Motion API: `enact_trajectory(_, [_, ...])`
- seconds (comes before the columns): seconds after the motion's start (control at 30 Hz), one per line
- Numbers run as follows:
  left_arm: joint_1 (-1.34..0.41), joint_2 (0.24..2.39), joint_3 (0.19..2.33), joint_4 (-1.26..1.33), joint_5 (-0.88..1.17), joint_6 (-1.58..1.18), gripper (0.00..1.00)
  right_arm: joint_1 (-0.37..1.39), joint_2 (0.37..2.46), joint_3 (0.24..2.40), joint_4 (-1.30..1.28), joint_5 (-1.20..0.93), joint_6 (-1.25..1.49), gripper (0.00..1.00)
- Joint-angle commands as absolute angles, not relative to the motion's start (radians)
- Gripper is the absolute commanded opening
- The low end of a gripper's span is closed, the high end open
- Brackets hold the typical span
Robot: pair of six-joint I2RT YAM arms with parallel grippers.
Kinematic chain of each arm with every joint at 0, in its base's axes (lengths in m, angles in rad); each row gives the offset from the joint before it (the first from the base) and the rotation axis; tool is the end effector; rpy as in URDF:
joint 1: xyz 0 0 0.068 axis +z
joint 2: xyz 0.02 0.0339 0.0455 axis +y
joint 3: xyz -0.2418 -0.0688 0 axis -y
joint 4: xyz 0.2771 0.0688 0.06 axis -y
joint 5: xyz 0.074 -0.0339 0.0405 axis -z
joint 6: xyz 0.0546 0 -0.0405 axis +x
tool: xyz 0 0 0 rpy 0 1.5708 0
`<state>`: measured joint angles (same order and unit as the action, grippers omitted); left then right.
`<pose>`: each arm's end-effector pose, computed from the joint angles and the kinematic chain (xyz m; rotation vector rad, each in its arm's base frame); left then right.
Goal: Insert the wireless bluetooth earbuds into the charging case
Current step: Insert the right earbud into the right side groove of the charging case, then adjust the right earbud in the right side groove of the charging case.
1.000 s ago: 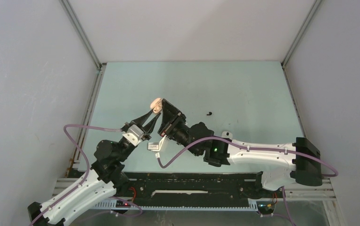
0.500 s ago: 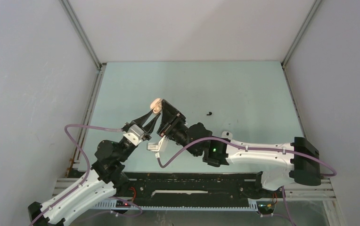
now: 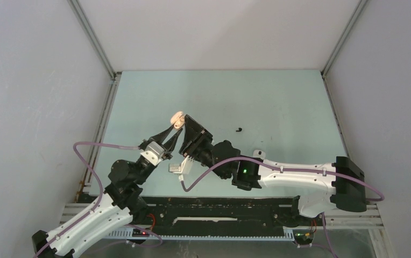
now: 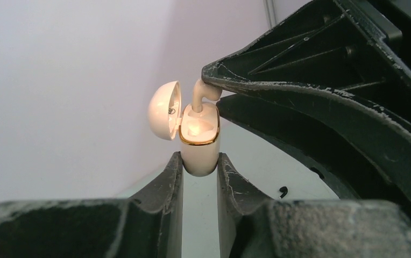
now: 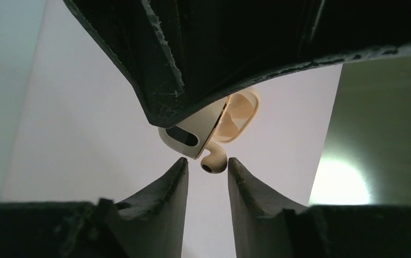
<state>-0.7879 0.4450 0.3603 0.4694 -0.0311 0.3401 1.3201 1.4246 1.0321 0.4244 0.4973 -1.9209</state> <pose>0.1438 -0.1421 0.3022 0.6151 1.0239 -0.3753 0.1209 0.3672 0.3061 -1.5725 0.3297 -0.8517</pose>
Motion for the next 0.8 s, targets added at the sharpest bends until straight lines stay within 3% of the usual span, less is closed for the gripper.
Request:
enact_trajectory(0.0, [-0.790,0.446,0.379,0.534,-0.032,0.328,0.00,1.326,1.396,1.038,0.442,0.504,-1.954,0.39])
enact_trajectory(0.13, [-0.792,0.456,0.383,0.527,-0.026,0.324,0.00,1.328,1.347,1.038,0.419,0.513,-1.940,0.55])
enact_trajectory(0.23, [-0.791,0.466,0.383,0.520,-0.015,0.317,0.00,1.330,1.274,1.038,0.267,0.560,-1.836,0.61])
enact_trajectory(0.4, [-0.791,0.487,0.382,0.514,0.043,0.306,0.00,1.314,1.112,1.078,-0.380,0.512,-1.459,0.66])
enact_trajectory(0.47, [-0.792,0.495,0.383,0.503,0.081,0.301,0.00,1.268,1.079,1.172,-0.745,0.362,-1.255,0.64])
enact_trajectory(0.53, [-0.792,0.503,0.388,0.478,0.134,0.303,0.00,1.176,1.072,1.254,-0.945,0.174,-1.106,0.61])
enact_trajectory(0.77, [-0.791,0.553,0.409,0.426,0.295,0.288,0.00,0.760,1.239,1.659,-1.348,-0.556,-0.878,0.48])
